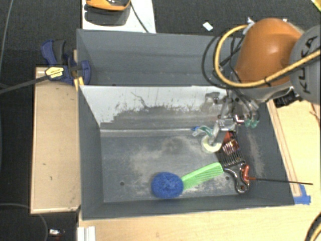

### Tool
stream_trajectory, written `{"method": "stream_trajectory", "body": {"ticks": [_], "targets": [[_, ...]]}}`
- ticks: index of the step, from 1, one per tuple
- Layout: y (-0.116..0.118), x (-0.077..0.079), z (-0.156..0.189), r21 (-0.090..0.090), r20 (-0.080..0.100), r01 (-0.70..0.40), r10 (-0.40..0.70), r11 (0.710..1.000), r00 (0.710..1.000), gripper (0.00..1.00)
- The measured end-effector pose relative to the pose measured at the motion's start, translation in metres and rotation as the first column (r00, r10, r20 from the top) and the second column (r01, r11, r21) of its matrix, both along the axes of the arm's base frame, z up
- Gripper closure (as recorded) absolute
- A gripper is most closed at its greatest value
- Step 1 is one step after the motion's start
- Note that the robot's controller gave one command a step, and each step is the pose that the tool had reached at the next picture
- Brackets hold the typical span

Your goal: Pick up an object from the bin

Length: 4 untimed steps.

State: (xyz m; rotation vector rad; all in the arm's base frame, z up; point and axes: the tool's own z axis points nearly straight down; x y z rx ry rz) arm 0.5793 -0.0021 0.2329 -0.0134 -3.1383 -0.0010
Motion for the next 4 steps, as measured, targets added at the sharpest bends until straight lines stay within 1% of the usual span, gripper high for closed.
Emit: {"method": "stream_trajectory", "body": {"ticks": [1, 2, 3, 4], "targets": [[0.0, 0.001, 0.004, 0.0, 0.007, 0.0, 0.0, 1.0, 1.0, 0.0], [0.019, -0.006, -0.061, -0.001, 0.01, -0.144, 0.144, 0.99, 0.99, 0.0], [0.06, -0.033, -0.073, -0.003, 0.016, -0.284, 0.284, 0.959, 0.959, 0.0], [0.074, 0.005, -0.096, -0.006, 0.011, -0.566, 0.566, 0.825, 0.825, 0.0]]}}
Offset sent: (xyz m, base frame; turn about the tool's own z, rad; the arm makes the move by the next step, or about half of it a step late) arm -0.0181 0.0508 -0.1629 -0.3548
